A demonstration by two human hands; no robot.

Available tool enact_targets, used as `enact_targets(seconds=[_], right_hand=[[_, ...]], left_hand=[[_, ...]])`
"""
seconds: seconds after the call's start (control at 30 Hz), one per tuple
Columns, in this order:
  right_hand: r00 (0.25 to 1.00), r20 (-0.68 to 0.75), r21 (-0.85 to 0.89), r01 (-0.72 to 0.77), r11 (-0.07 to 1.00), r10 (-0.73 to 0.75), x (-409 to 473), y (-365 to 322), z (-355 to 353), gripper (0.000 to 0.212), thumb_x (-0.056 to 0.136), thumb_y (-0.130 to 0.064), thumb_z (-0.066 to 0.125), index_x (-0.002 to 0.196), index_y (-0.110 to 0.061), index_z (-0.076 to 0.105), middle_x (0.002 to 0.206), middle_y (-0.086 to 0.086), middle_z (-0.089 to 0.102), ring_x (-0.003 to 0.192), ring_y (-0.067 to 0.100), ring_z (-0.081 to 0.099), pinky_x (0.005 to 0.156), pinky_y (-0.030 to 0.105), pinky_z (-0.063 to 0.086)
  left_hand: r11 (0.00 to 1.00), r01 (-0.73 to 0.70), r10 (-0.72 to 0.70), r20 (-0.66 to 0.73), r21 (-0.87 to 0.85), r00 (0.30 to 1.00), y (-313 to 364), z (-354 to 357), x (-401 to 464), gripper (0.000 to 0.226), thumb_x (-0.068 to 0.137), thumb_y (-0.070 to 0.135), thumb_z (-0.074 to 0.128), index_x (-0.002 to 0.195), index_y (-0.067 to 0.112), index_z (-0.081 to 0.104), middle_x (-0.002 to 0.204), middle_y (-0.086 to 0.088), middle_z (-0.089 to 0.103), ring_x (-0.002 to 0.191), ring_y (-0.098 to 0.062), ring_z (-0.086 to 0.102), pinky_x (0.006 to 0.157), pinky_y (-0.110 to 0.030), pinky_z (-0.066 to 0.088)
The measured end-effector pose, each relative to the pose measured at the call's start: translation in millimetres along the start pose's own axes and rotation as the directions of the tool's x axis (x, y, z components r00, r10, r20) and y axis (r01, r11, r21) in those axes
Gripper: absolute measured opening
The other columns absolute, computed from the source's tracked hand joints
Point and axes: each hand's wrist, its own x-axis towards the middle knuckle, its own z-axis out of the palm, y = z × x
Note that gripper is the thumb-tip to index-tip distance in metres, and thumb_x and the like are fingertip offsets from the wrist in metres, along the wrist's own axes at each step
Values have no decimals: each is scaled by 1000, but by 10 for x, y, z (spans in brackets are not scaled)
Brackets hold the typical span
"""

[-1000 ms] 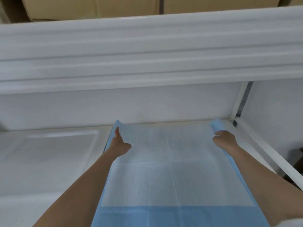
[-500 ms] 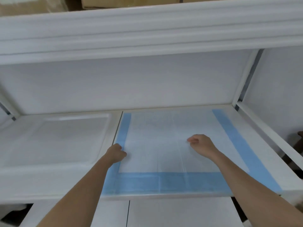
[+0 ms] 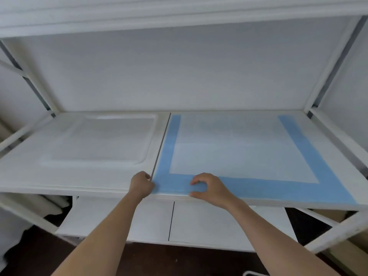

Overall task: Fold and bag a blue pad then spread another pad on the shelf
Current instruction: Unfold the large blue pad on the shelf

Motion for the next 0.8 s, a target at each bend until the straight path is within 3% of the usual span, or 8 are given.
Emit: enact_targets(seconds=[0.07,0.17,0.3,0.47,0.57,0.67,0.73,0.8], right_hand=[[998,55,-97,0,995,6,-35,-22,101,50,68,-35,83,113,-25,65,124,-7,54,119,7,46,108,26,31],[1000,4,-203,5,979,-4,-78,-18,213,43,73,-27,78,114,-23,66,135,-6,50,127,11,42,109,24,26],[995,-91,-177,18,984,-35,-72,27,248,21,79,-19,73,99,-22,72,126,-7,59,119,12,51,103,20,32],[981,-195,-69,-14,997,0,-30,56,269,7,83,-18,70,85,-21,75,114,-8,66,110,8,56,99,22,39],[986,-164,-141,-6,990,-17,-29,57,265,16,79,-30,74,94,-26,72,116,-13,63,110,6,52,99,29,38],[995,-92,-260,5,966,-30,-33,31,271,30,75,-38,76,104,-32,68,118,-17,55,110,5,46,93,27,30],[994,-104,-286,11,958,-42,-33,6,270,29,75,-38,76,103,-32,69,115,-17,56,109,6,47,90,26,29],[992,-109,-296,21,955,-56,-35,-8,261,24,76,-40,75,99,-33,70,111,-17,58,105,6,48,88,26,30]], left_hand=[[987,66,-64,17,-148,998,-65,-2,-37,17,78,-1,57,94,3,60,85,-12,56,68,-27,58,58,-28,49],[946,145,-140,40,-289,989,-150,6,-77,12,79,-5,60,89,1,58,80,-14,55,64,-27,55,74,-40,57],[928,148,-139,50,-342,989,-189,24,-92,15,79,-8,60,71,5,57,69,-12,55,61,-26,55,78,-44,56],[921,159,-154,43,-357,987,-239,59,-42,15,78,-5,64,73,6,55,67,-11,55,54,-24,53,75,-41,56],[920,154,-146,50,-360,988,-236,63,-55,18,76,-4,69,72,6,55,67,-12,55,53,-24,54,70,-38,56],[920,157,-131,96,-358,987,-202,65,-83,16,77,-3,70,71,5,58,67,-11,55,51,-23,55,54,-27,55],[926,166,-127,135,-339,983,-170,74,-113,15,78,-2,69,70,5,59,69,-10,56,52,-22,56,44,-21,53],[920,176,-125,164,-349,979,-144,73,-137,16,79,-4,66,69,4,57,70,-11,55,53,-23,56,45,-21,54]])
